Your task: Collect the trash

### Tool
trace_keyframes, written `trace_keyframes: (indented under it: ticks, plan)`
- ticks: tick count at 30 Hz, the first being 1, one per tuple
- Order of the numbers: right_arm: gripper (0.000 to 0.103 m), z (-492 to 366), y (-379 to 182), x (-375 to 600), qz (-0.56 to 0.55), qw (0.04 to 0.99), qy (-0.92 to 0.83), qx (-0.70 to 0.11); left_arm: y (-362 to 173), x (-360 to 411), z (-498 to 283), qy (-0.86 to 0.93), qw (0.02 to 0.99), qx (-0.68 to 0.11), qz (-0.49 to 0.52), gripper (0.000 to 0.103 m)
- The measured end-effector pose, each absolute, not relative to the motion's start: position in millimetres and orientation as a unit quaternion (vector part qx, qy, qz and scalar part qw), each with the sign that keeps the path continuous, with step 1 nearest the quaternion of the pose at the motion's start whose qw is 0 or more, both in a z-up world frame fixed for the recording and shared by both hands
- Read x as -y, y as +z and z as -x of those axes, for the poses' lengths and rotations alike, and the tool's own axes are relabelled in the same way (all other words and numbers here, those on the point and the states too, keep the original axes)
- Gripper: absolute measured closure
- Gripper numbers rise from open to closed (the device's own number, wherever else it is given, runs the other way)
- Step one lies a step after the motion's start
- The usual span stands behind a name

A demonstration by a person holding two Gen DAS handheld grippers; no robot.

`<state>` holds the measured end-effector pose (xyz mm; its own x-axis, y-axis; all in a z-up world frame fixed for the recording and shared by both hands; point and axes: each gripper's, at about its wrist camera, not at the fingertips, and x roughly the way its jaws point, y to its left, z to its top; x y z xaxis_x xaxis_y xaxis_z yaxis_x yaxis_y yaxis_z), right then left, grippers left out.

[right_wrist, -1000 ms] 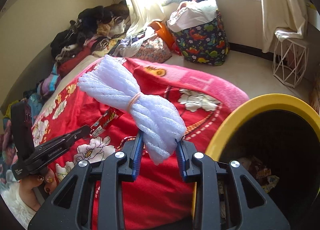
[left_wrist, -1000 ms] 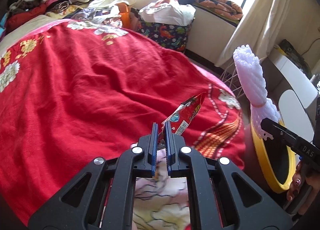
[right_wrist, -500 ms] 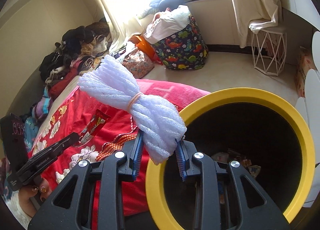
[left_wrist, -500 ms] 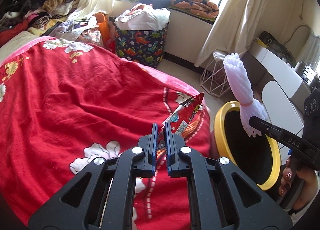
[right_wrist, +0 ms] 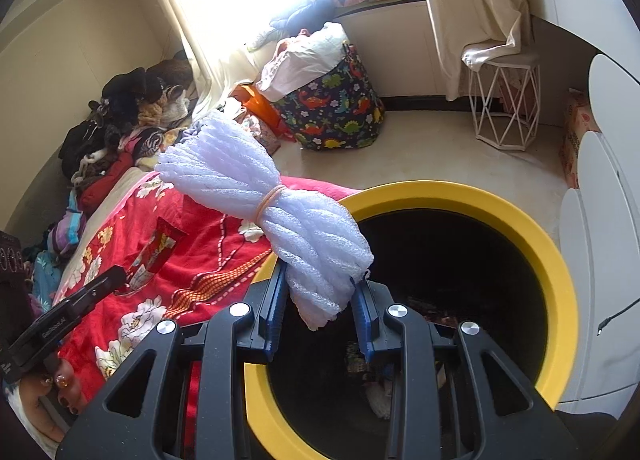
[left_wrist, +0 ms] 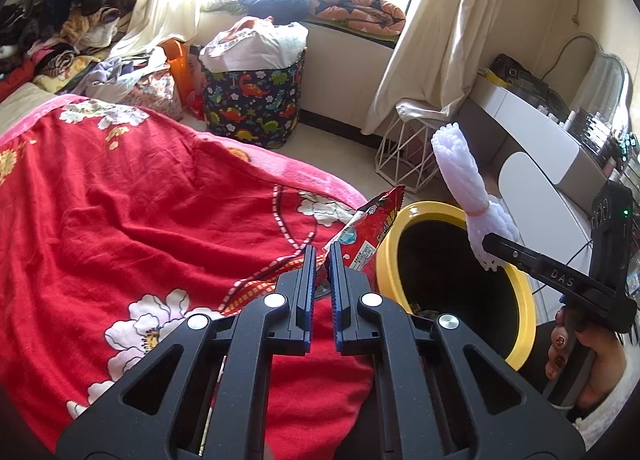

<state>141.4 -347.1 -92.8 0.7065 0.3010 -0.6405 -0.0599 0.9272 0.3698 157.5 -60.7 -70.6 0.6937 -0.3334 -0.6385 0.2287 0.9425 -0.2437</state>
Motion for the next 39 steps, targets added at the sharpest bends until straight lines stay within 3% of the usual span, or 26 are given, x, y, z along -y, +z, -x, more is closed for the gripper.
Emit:
trace_keyframes:
  ticks: [39]
  plan:
    - [0.070,-129,-108,408,-0.205,0.890,0.033,-0.405,-92,154,-142,-0.234,0.889,-0.393,0.014,0.101]
